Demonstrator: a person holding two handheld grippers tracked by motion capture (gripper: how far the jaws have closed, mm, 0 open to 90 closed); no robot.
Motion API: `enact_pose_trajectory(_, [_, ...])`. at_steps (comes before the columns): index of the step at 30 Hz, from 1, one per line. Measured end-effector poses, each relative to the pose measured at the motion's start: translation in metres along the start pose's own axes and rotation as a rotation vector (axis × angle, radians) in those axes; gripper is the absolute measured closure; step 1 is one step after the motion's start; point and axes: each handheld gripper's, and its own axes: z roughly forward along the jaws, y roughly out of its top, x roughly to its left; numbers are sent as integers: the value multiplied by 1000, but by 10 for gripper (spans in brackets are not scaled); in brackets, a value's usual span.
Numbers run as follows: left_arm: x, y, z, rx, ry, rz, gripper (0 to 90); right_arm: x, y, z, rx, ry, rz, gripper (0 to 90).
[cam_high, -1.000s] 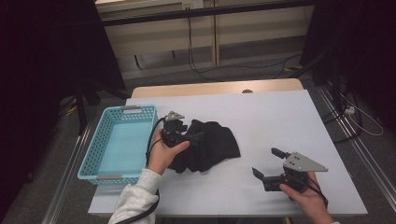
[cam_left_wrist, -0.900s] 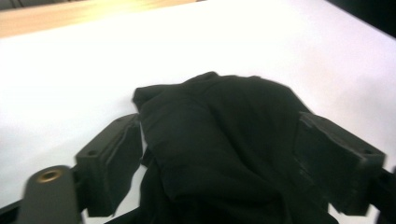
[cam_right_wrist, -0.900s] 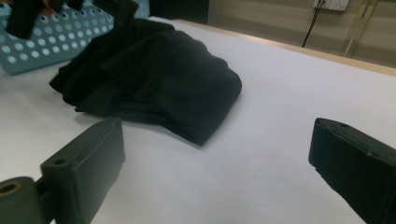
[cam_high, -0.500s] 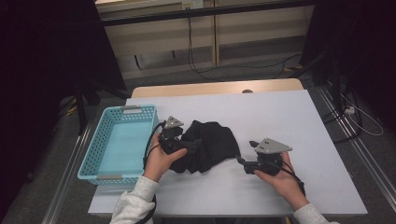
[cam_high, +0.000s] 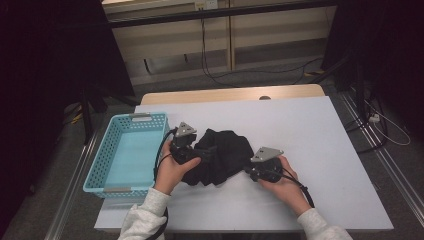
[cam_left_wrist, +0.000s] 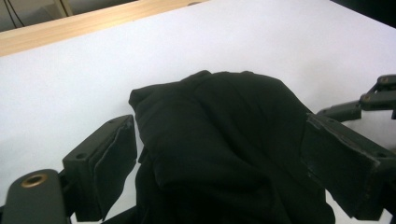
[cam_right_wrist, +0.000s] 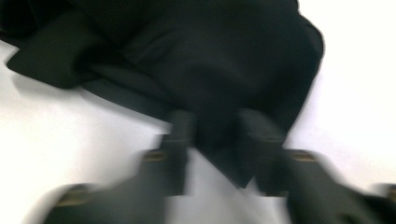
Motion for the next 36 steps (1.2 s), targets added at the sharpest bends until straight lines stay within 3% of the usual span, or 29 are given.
enact_pose_trajectory(3, [-2, -1, -2, -1, -5, -5, 114, -4, 1, 1, 5, 26, 31, 887])
enact_pose_trajectory(5, [-2, -1, -4, -1, -4, 8, 113, -7, 1, 0, -5, 41, 56, 894])
enact_pose_trajectory(7, [-3, 0, -6, -8, -5, -5, 114, -12, 0, -7, -16, 43, 67, 897])
enact_pose_trajectory(13, [-7, 0, -8, -16, -30, 5, 113, -37, -5, -48, -114, 13, 146, 900])
enact_pose_trajectory(21, [-22, -3, -6, -2, -60, 35, 114, -50, -19, -70, -139, -15, 199, 900])
enact_pose_trajectory(34, [-40, -11, 9, 24, -110, 68, 113, -43, -17, -64, -131, -5, 158, 900])
enact_pose_trajectory(36, [-44, -11, 12, 28, -150, 50, 107, -43, -18, -64, -131, -5, 156, 898])
